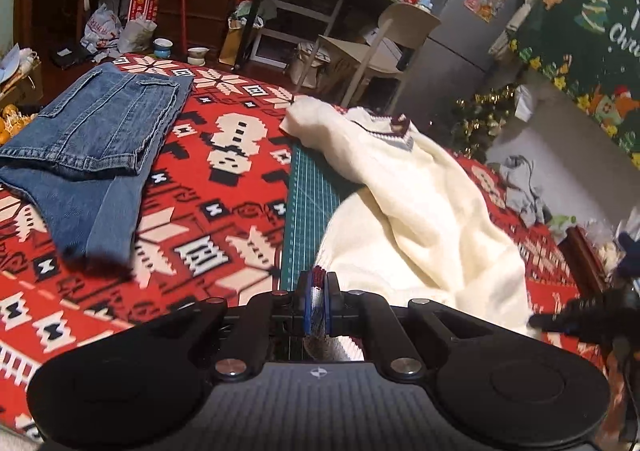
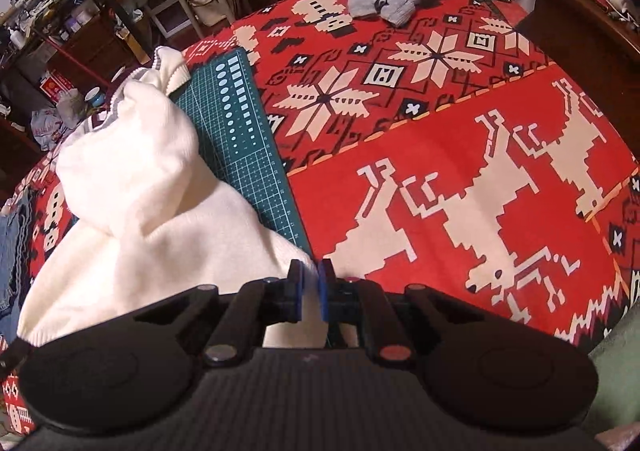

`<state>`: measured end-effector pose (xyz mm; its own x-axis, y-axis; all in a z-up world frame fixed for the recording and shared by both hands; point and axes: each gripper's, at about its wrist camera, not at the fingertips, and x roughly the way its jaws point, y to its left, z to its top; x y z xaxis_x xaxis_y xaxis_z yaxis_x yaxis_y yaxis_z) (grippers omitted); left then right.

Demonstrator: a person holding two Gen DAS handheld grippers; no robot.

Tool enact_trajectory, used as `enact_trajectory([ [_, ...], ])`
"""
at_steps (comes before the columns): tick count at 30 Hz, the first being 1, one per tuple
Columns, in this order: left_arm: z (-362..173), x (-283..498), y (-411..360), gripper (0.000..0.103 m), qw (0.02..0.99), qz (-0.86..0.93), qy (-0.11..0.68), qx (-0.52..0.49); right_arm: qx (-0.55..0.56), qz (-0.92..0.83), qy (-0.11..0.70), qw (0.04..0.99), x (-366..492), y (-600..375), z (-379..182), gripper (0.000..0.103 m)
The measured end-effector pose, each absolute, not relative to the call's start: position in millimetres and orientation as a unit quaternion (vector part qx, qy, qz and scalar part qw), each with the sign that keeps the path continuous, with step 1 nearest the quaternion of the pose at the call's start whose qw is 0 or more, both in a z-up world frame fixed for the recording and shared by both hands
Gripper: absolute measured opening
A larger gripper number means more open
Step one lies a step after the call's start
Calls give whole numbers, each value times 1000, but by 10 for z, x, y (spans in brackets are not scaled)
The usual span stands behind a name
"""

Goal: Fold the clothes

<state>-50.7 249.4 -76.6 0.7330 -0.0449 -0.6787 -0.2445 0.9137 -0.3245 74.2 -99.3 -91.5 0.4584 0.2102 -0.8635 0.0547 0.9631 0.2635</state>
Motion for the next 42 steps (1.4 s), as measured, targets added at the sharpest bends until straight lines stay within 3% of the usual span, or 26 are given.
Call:
enact_trajectory([
  [3,-764,-549,2469,6,910,58,362,-196,136,41,507,850,712,-1046,-876,12],
  [5,-758,-575,2465,8,911,61,359,-195,142,38,500,854,692,-1081,-850,24],
  [7,-735,-586,2483,9,913,67,352,-196,147,35,492,857,674,-1116,-824,28],
  [10,-730,-558,2539,24,913,67,343,-210,163,48,481,860,686,-1162,-784,55],
  [12,-745,-481,2553,31,915,63,339,-210,147,51,465,871,707,-1106,-750,84],
  [17,-828,-151,2532,43,920,45,340,-188,104,58,428,896,771,-954,-674,102],
  [21,-887,184,2404,46,933,32,333,-132,50,39,379,923,863,-850,-641,102],
  [23,-946,336,2378,59,934,24,335,-121,19,41,354,934,906,-817,-651,102],
  [27,-1117,602,2403,59,927,10,353,-130,-43,81,343,935,1102,-773,-735,102],
  [34,-1305,899,2327,59,923,-8,372,-101,34,156,362,919,1417,-913,-841,102],
  [36,-1356,967,2308,56,921,-11,378,-96,48,166,358,918,1456,-941,-845,102],
  [39,-1374,1010,2194,43,927,2,371,-49,77,166,360,915,1506,-996,-859,102],
  [40,-1379,1010,2157,29,929,7,369,-33,87,167,361,913,1517,-1016,-867,102],
  [41,-1381,1007,2127,10,929,10,368,-23,97,167,362,912,1528,-1035,-875,102],
  [42,-1378,1000,2113,7,929,7,369,-25,107,168,363,910,1538,-1054,-883,102],
])
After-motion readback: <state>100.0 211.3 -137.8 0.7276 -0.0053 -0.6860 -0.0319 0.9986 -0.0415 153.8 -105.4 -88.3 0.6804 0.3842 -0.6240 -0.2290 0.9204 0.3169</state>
